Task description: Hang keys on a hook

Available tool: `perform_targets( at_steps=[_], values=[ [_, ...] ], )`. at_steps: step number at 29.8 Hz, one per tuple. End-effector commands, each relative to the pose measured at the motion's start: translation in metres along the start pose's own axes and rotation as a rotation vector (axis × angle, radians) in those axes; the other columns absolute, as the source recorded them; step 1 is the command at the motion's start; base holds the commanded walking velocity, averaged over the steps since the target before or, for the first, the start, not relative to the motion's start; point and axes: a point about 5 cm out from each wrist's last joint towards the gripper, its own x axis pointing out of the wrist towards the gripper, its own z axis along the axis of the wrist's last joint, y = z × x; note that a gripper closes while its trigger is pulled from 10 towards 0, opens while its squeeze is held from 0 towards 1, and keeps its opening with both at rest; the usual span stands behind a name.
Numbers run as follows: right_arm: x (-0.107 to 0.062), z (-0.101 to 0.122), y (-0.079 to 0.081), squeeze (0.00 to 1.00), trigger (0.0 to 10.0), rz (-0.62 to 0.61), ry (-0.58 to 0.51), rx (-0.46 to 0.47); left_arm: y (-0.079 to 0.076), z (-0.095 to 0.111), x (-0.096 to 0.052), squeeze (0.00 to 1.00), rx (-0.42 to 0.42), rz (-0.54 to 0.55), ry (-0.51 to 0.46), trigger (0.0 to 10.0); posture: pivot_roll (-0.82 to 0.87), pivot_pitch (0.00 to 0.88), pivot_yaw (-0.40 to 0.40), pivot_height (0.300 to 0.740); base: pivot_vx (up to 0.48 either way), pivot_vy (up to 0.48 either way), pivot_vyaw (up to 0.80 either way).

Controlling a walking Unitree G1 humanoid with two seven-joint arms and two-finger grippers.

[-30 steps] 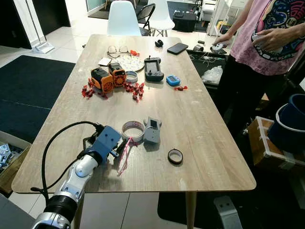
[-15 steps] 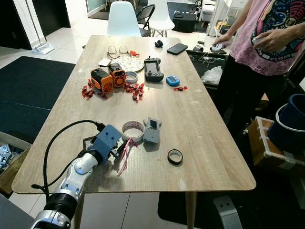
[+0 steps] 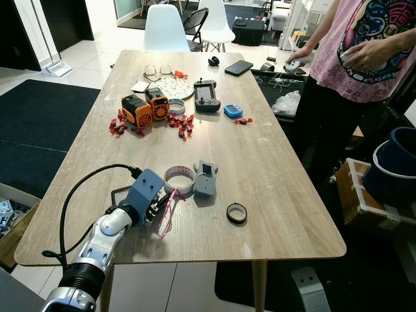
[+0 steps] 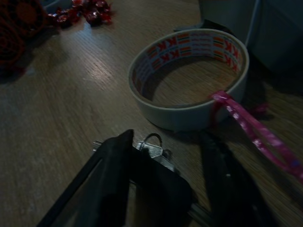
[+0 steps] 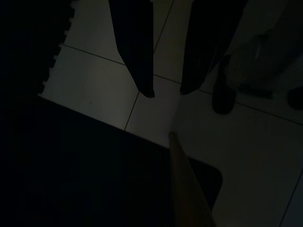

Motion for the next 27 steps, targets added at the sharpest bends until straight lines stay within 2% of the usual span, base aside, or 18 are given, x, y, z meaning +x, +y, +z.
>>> perform_targets(
  at_steps=[1,9,10,11,12,13,15,17,19,27],
  values=[
    [-0.001,-0.004,0.002,0.0,10.0,0.004,0.013,0.012,-0.006,-0.027,-0.009,0.0,-0.02,-0.033,0.132,0.0,0.05,0.092,-0.055,0.74,0.0,0.0,0.0],
    [-0.001,-0.004,0.003,0.0,10.0,0.004,0.013,0.015,-0.006,-0.027,-0.01,0.0,-0.022,-0.044,0.133,0.0,0.05,0.092,-0.056,0.74,0.0,0.0,0.0],
    [-0.001,-0.004,0.002,0.0,10.0,0.004,0.013,0.016,-0.005,-0.026,-0.011,0.0,-0.016,-0.045,0.132,0.6,0.05,0.093,-0.057,0.74,0.0,0.0,0.0],
    [-0.001,-0.004,0.002,0.0,10.0,0.004,0.013,0.016,-0.005,-0.026,-0.011,0.0,-0.016,-0.045,0.132,0.6,0.05,0.093,-0.057,0.74,0.0,0.0,0.0],
    [-0.001,-0.004,0.002,0.0,10.0,0.004,0.014,0.016,-0.004,-0.026,-0.012,0.0,-0.009,-0.047,0.129,1.1,0.05,0.093,-0.057,0.74,0.0,0.0,0.0],
    [-0.001,-0.004,0.002,0.0,10.0,0.003,0.014,0.016,-0.003,-0.024,-0.013,0.0,0.0,-0.055,0.124,3.1,0.05,0.093,-0.056,0.74,0.0,0.0,0.0],
    [-0.001,-0.004,0.002,0.0,10.0,0.003,0.013,0.017,-0.002,-0.023,-0.013,0.0,0.009,-0.065,0.119,3.1,0.05,0.093,-0.056,0.74,0.0,0.0,0.0],
    [-0.001,-0.004,0.002,0.0,10.0,0.003,0.013,0.017,-0.001,-0.021,-0.015,0.0,0.021,-0.072,0.113,8.7,0.05,0.092,-0.056,0.74,0.0,0.0,0.0],
    [0.0,-0.003,0.002,0.0,10.0,0.003,0.013,0.018,0.003,-0.019,-0.017,0.0,0.039,-0.079,0.108,10.0,0.05,0.092,-0.056,0.74,0.0,0.0,0.0],
    [0.0,-0.004,0.002,0.0,10.0,0.003,0.014,0.018,0.009,-0.014,-0.021,0.0,0.064,-0.103,0.08,10.0,0.05,0.093,-0.056,0.74,0.0,0.0,0.0]
  ],
)
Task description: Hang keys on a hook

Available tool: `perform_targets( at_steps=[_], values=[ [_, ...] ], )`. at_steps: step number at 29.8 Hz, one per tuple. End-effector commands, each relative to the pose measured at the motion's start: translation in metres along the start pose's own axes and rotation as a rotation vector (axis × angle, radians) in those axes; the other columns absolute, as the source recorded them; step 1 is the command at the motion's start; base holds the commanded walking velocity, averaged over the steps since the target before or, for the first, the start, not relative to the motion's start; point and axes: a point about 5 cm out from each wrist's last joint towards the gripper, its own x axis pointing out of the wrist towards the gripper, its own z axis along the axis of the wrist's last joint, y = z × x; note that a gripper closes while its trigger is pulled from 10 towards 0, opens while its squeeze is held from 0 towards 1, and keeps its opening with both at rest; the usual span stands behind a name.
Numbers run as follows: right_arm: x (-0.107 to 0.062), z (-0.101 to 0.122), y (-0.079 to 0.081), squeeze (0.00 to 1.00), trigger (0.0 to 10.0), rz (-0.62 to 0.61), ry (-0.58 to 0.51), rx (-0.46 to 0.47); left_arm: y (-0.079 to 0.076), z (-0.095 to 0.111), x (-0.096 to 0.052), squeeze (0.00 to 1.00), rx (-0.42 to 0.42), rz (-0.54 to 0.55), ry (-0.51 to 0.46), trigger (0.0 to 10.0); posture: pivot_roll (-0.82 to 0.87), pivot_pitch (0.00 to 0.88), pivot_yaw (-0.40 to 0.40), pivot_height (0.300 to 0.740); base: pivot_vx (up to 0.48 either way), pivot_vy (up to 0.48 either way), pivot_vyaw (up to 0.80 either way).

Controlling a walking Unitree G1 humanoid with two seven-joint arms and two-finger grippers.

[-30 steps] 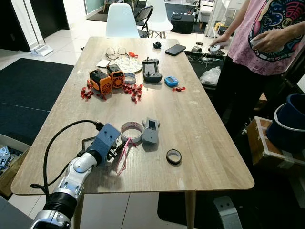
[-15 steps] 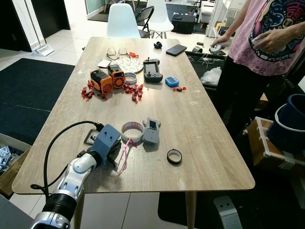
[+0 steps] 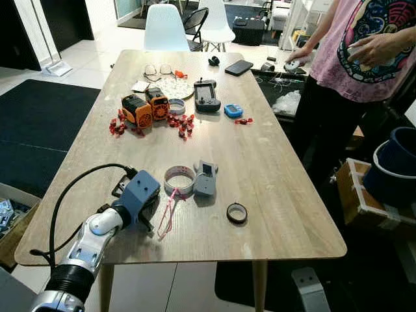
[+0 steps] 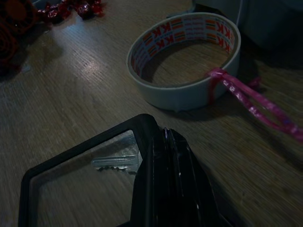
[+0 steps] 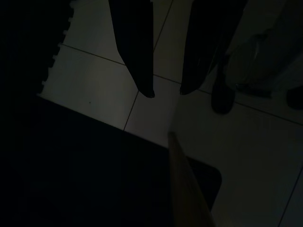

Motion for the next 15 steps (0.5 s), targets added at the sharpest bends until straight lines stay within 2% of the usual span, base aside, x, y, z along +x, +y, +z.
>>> perform_targets(
  at_steps=[1,2,11,15],
  values=[
    [-0.001,-0.004,0.002,0.0,10.0,0.001,0.014,0.015,-0.003,-0.012,-0.007,0.0,-0.004,-0.042,0.055,10.0,0.05,0.094,-0.056,0.74,0.0,0.0,0.0],
    [-0.001,-0.004,0.001,0.0,10.0,0.001,0.015,0.014,-0.002,-0.004,-0.008,0.0,-0.015,-0.061,0.018,10.0,0.05,0.094,-0.057,0.74,0.0,0.0,0.0],
    [-0.001,-0.004,0.001,0.0,10.0,0.0,0.016,0.014,0.001,0.022,-0.011,0.0,-0.042,-0.127,-0.097,10.0,0.05,0.094,-0.057,0.74,0.0,0.0,0.0],
    [-0.001,-0.004,0.0,0.0,10.0,-0.001,0.017,0.014,0.003,0.039,-0.013,0.0,-0.118,-0.161,-0.165,10.0,0.05,0.092,-0.057,0.74,0.0,0.0,0.0]
  ],
)
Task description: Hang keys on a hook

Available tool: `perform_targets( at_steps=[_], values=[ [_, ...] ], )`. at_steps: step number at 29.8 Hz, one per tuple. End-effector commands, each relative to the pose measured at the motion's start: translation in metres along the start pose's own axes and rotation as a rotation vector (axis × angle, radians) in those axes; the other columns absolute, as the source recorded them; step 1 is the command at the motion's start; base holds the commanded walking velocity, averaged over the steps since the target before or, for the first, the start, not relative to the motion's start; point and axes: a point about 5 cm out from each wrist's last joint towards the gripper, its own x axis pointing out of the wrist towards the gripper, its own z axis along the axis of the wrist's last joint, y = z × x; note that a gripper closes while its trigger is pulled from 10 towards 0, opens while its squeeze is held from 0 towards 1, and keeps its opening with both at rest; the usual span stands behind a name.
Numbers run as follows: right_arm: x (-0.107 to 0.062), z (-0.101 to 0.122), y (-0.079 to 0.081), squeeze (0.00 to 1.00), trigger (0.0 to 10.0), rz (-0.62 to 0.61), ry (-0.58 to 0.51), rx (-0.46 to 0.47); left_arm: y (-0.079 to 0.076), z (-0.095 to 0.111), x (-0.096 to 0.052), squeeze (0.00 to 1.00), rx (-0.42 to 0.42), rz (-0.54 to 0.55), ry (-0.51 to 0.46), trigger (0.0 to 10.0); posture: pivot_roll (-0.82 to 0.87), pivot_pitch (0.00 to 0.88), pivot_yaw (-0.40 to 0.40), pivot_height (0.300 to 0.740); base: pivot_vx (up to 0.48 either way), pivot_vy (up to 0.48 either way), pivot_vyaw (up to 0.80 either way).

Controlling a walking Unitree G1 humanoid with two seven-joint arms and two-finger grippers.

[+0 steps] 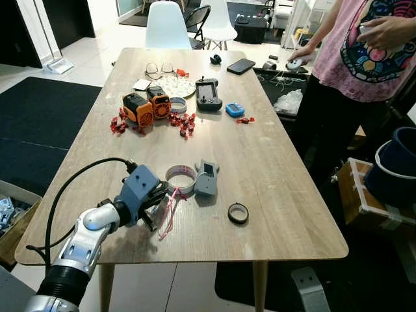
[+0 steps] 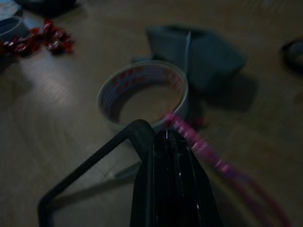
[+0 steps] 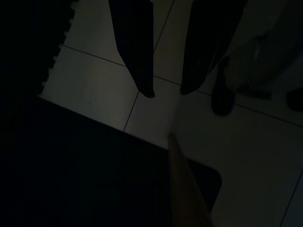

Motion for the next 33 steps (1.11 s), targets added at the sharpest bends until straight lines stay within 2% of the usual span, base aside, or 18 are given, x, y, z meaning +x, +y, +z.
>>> perform_targets(
  at_steps=[1,4,5,8,15,19,20,21,22,26,33],
  values=[
    [-0.001,-0.004,0.0,0.0,10.0,-0.001,0.017,0.014,0.002,0.011,-0.003,0.0,-0.054,-0.014,-0.04,10.0,0.05,0.092,-0.058,0.74,0.0,0.0,0.0],
    [-0.001,-0.004,0.0,0.0,10.0,-0.001,0.017,0.014,0.003,0.015,-0.003,0.0,-0.07,-0.01,-0.056,10.0,0.05,0.091,-0.059,0.74,0.0,0.0,0.0],
    [-0.001,-0.004,0.0,0.0,10.0,-0.002,0.018,0.014,0.007,0.026,-0.003,0.0,-0.115,0.015,-0.103,10.0,0.05,0.09,-0.059,0.74,0.0,0.0,0.0],
    [-0.001,-0.004,0.0,0.0,10.0,-0.003,0.018,0.013,0.011,0.036,-0.002,0.0,-0.16,0.036,-0.149,10.0,0.05,0.089,-0.059,0.74,0.0,0.0,0.0],
    [-0.001,-0.004,-0.001,0.0,10.0,-0.004,0.016,0.014,0.02,0.055,-0.002,0.0,-0.236,0.09,-0.207,10.0,0.05,0.085,-0.059,0.74,0.0,0.0,0.0],
    [-0.001,-0.004,-0.001,0.0,10.0,-0.004,0.015,0.016,0.027,0.068,-0.004,0.0,-0.309,0.12,-0.241,10.0,0.05,0.085,-0.059,0.74,0.0,0.0,0.0],
    [-0.001,-0.004,-0.001,0.0,10.0,-0.004,0.015,0.016,0.029,0.071,-0.005,0.0,-0.334,0.121,-0.249,8.1,0.05,0.085,-0.059,0.74,0.0,0.0,0.0],
    [-0.001,-0.004,-0.001,0.0,10.0,-0.004,0.015,0.016,0.029,0.071,-0.005,0.0,-0.334,0.121,-0.249,8.1,0.05,0.085,-0.059,0.74,0.0,0.0,0.0],
    [-0.001,-0.004,-0.001,0.0,10.0,-0.004,0.015,0.017,0.032,0.073,-0.006,0.0,-0.359,0.14,-0.252,0.0,0.05,0.085,-0.059,0.74,0.0,0.0,0.0],
    [-0.001,-0.004,0.0,0.0,10.0,-0.004,0.015,0.019,0.04,0.074,-0.009,0.0,-0.39,0.197,-0.23,0.0,0.05,0.088,-0.06,0.74,0.0,0.0,0.0],
    [-0.001,-0.004,0.001,0.0,10.0,-0.002,0.017,0.023,0.041,0.073,-0.013,0.0,-0.428,0.208,-0.212,0.0,0.05,0.091,-0.059,0.74,0.0,0.0,0.0]
  ],
)
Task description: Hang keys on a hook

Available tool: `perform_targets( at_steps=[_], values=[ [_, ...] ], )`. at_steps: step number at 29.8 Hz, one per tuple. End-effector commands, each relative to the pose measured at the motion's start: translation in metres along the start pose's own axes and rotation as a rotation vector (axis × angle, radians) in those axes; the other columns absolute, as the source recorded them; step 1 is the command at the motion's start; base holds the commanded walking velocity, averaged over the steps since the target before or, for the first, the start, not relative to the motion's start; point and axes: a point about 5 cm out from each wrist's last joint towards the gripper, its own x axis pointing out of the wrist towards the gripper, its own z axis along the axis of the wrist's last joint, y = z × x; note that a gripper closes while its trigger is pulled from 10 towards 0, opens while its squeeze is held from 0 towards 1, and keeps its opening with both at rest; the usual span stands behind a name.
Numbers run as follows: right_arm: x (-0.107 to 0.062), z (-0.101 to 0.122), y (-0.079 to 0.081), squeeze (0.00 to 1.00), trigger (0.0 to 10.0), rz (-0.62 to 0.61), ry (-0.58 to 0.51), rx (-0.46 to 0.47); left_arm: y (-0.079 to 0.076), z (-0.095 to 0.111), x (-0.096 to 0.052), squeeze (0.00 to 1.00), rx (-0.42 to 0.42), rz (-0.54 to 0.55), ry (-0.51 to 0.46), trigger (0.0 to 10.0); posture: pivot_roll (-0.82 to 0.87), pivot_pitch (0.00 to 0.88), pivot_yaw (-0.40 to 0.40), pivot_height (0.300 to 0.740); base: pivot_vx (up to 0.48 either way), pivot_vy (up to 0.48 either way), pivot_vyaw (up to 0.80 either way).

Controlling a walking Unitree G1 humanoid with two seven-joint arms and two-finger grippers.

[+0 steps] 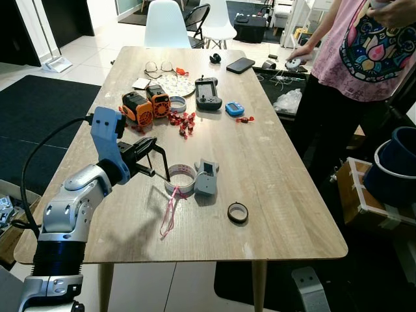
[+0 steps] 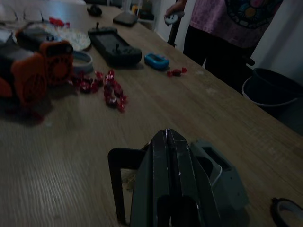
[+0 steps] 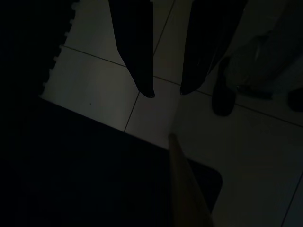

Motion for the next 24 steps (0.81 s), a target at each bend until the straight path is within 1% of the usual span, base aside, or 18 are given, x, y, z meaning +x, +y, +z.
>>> perform_targets(
  at_steps=[1,15,16,17,19,20,21,23,24],
  values=[
    [-0.001,-0.004,0.001,0.0,10.0,0.0,0.017,0.018,-0.002,0.003,-0.001,0.0,-0.016,-0.005,-0.009,0.0,0.06,0.091,-0.06,0.74,0.0,0.0,0.0],
    [0.0,-0.004,0.002,0.0,10.0,0.001,0.017,0.02,-0.002,0.007,-0.005,0.0,-0.032,-0.001,0.006,0.0,0.06,0.092,-0.061,0.74,0.0,0.0,0.0],
    [0.0,-0.004,0.002,0.0,10.0,0.0,0.017,0.02,-0.002,0.009,-0.007,0.0,-0.025,-0.02,0.001,0.0,0.06,0.092,-0.061,0.74,0.0,0.0,0.0],
    [0.0,-0.004,0.002,0.0,10.0,0.0,0.017,0.021,-0.005,0.012,-0.011,0.0,-0.006,-0.079,-0.017,0.0,0.06,0.091,-0.061,0.74,0.0,0.0,0.0],
    [0.0,-0.004,0.002,0.0,10.0,0.0,0.017,0.021,-0.005,0.012,-0.011,0.0,-0.006,-0.079,-0.017,0.0,0.06,0.091,-0.061,0.74,0.0,0.0,0.0],
    [0.0,-0.004,0.002,0.0,10.0,0.0,0.017,0.022,-0.014,0.019,-0.024,0.0,0.01,-0.24,-0.061,0.0,0.06,0.09,-0.061,0.74,0.0,0.0,0.0],
    [0.0,-0.004,0.002,0.0,10.0,0.0,0.017,0.022,-0.014,0.019,-0.024,0.0,0.01,-0.24,-0.061,0.0,0.06,0.09,-0.061,0.74,0.0,0.0,0.0],
    [0.0,-0.004,0.003,0.0,10.0,0.0,0.017,0.023,-0.021,0.023,-0.043,0.0,-0.012,-0.411,-0.071,0.0,0.06,0.091,-0.058,0.74,0.0,0.0,0.0],
    [0.0,-0.004,0.003,0.0,10.0,0.0,0.017,0.023,-0.021,0.023,-0.043,0.0,-0.012,-0.411,-0.071,0.0,0.06,0.091,-0.058,0.74,0.0,0.0,0.0]
  ],
)
